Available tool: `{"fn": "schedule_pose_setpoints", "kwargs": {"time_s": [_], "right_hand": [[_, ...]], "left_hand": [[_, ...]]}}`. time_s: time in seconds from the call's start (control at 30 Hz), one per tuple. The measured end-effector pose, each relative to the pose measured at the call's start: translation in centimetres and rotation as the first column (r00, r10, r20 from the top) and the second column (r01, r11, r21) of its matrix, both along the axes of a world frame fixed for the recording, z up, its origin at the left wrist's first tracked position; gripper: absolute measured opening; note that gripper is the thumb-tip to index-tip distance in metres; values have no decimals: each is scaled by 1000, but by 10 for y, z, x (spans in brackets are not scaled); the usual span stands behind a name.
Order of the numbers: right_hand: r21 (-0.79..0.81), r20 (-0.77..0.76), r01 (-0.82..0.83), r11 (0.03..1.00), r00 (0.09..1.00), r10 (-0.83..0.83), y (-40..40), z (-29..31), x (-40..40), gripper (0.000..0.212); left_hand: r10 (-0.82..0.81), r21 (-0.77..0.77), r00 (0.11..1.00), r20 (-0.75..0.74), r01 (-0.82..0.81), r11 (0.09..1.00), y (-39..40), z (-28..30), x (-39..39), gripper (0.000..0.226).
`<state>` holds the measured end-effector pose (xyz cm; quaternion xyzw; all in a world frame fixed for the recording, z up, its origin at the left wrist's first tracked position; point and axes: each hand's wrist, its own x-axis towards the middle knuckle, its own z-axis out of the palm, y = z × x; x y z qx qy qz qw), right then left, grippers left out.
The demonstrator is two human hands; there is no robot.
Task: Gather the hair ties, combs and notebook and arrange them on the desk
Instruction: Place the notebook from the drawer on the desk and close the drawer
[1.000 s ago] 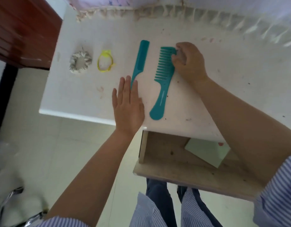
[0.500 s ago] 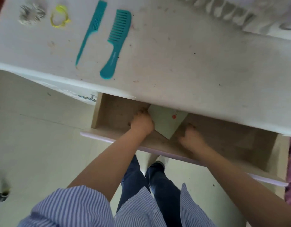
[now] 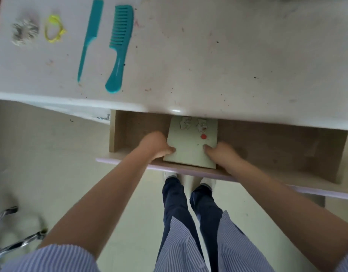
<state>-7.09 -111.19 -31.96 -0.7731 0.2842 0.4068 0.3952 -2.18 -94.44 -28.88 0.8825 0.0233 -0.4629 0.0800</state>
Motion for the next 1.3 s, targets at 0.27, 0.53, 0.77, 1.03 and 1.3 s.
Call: {"fn": "schedule_pose_setpoints", "kwargs": {"time_s": [0.27,0.53,0.77,1.03,1.3], "right_hand": [[48,189,-255,966,952,242,3,64,-20,26],[-53,422,-578,814,726,543,15,108,-32,23],[75,635,-198,977,765,106,17,101,-14,15],[-231,632,151,961,774,31,-41,40,60,37],[-212,803,-74,975,556,217,-37,66,43,65]], "left_hand": [[109,-71,951,-289,-135,988,36,51,-48,29],[537,-239,732,-420,-660,712,51,62,-121,23],[807,-519,591,-7,-691,503,36,70,-113,20],[696,-604,644,316,-429,672,-44,46,5,42],[310,-380,574,758,3,925,-37,34,10,64]]}}
